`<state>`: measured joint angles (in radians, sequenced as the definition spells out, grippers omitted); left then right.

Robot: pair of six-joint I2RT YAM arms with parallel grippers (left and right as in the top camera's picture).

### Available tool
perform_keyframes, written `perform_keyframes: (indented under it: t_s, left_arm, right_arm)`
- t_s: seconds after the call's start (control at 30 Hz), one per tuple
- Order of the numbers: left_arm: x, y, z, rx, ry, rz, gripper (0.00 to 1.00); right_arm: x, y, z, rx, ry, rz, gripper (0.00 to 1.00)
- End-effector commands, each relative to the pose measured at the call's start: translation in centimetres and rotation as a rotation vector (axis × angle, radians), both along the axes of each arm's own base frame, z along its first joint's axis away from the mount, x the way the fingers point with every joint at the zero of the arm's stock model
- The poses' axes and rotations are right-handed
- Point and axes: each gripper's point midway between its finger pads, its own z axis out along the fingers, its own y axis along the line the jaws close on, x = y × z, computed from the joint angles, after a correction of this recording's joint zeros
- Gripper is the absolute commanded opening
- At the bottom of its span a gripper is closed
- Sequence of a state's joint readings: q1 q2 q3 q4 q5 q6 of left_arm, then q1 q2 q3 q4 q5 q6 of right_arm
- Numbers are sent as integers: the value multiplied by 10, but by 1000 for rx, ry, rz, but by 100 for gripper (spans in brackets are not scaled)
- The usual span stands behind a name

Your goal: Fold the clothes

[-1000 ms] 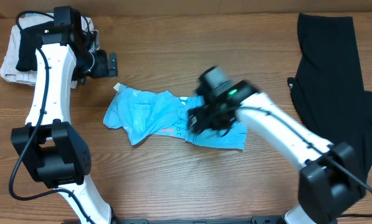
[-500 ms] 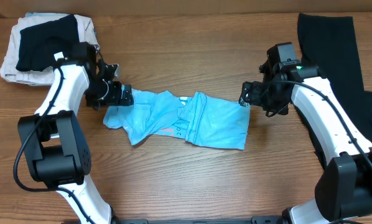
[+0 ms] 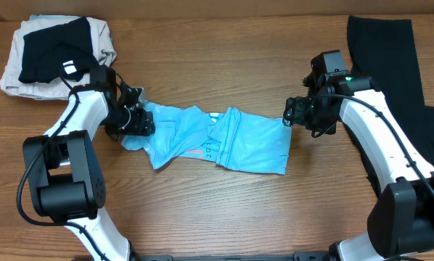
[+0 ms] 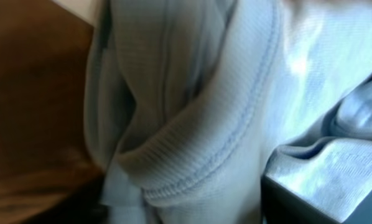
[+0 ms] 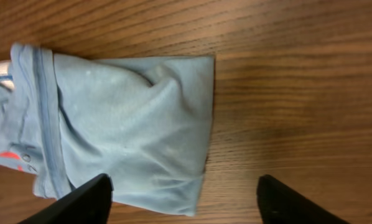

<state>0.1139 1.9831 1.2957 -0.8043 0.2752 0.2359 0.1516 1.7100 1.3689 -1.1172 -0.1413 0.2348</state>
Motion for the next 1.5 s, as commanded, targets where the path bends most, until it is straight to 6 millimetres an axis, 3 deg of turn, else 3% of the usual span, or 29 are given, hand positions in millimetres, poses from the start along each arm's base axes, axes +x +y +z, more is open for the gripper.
perform_keyframes:
  t_s: [0.0,0.07,0.2,0.3,0.4,0.6,0.73,0.83,0.93,1.03,1.1,1.3,1.43,1.47]
  left_arm:
    - [-20,-6,-10,-36,68,-9,26]
    - [-21,-6,-9,-37,74,-9,4]
    - [-19,-6,-8,-36,68,-9,4]
    - [-12,2,1,-6,61,-1,4]
    - [-2,14,23,30,62,14,4]
    - [22,28,86,72,16,28,4]
    - [27,25,122,74,-5,19,4]
    - [26,14,139,64,-8,-5,4]
    - [24,-7,145,30,-4,-46,4]
    - [18,-42,146,-15,9,-118,4]
    - [15,-63,146,-19,10,-171,4]
    - [-3,-158,153,-130,11,-310,4]
    - [-17,-196,154,-138,20,-342,4]
    - [-25,-215,154,-140,20,-373,6]
  right_arm:
    - [6,0,15,1,-50,-2,70]
    - [5,-1,15,0,-45,-2,69]
    - [4,-1,13,0,-40,-2,59]
    - [1,-1,12,-2,-27,-2,43]
    - [-2,-2,12,-4,-17,-2,32]
    - [0,-2,12,-7,-22,-3,32]
    - [0,-2,12,-7,-22,-3,32]
    - [0,-6,12,-28,-24,-7,32]
    - [0,-12,11,-61,-25,-12,31]
    - [0,-13,11,-66,-23,-14,18]
    - [0,-13,11,-66,-23,-15,16]
    - [-1,-21,10,-67,-14,-37,16]
    - [0,-28,11,-56,-9,-62,15]
    - [0,-33,11,-48,-8,-79,15]
